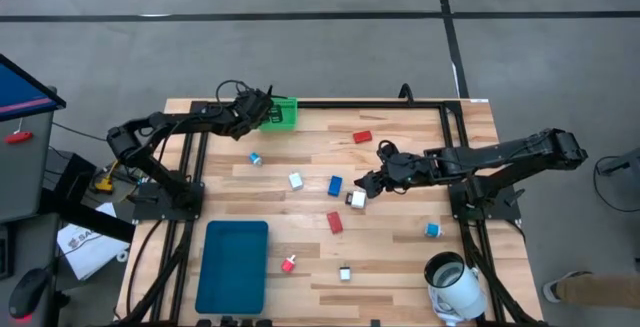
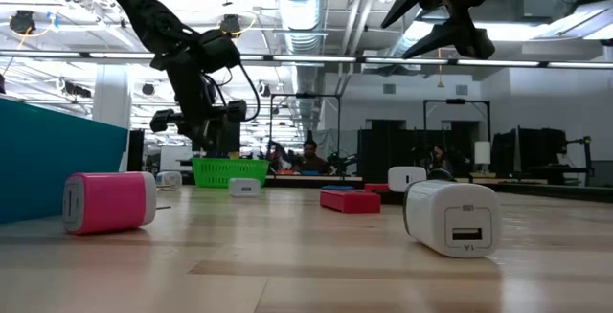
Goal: Pick & Place Office items
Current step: Put the top black digital clock into the green bin, then put the top red digital clock into the green bin
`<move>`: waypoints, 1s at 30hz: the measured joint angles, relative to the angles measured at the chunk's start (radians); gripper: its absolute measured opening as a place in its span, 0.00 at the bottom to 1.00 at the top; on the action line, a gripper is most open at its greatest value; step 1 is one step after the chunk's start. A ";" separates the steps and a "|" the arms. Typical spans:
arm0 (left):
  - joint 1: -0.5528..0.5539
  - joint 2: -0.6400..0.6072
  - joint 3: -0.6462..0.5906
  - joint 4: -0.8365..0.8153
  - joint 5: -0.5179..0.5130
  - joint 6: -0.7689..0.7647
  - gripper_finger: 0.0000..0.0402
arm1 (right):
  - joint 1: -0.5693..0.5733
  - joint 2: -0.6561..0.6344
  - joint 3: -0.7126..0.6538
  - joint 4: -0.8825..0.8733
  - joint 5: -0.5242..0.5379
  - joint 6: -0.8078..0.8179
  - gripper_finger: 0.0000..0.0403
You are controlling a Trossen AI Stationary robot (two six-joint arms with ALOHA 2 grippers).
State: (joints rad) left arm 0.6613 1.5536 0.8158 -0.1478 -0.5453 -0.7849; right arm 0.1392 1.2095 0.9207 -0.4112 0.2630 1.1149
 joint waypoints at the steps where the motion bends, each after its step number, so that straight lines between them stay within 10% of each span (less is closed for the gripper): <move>1: 0.000 0.000 0.000 0.000 0.000 0.000 0.24 | 0.004 0.000 0.000 0.000 0.000 0.000 0.55; 15: -0.079 -0.132 -0.001 0.024 0.019 0.126 0.35 | 0.012 0.000 0.000 -0.040 0.011 0.057 0.55; 24: -0.171 -0.373 0.000 -0.045 0.494 0.420 0.36 | -0.005 0.000 0.000 -0.246 0.030 0.218 0.55; 30: -0.313 -0.443 -0.001 -0.167 0.524 0.436 0.36 | -0.070 0.006 0.000 -0.271 0.029 0.251 0.55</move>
State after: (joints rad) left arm 0.3486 1.1108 0.8150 -0.3144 -0.0217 -0.3489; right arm 0.0693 1.2156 0.9207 -0.6826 0.2918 1.3659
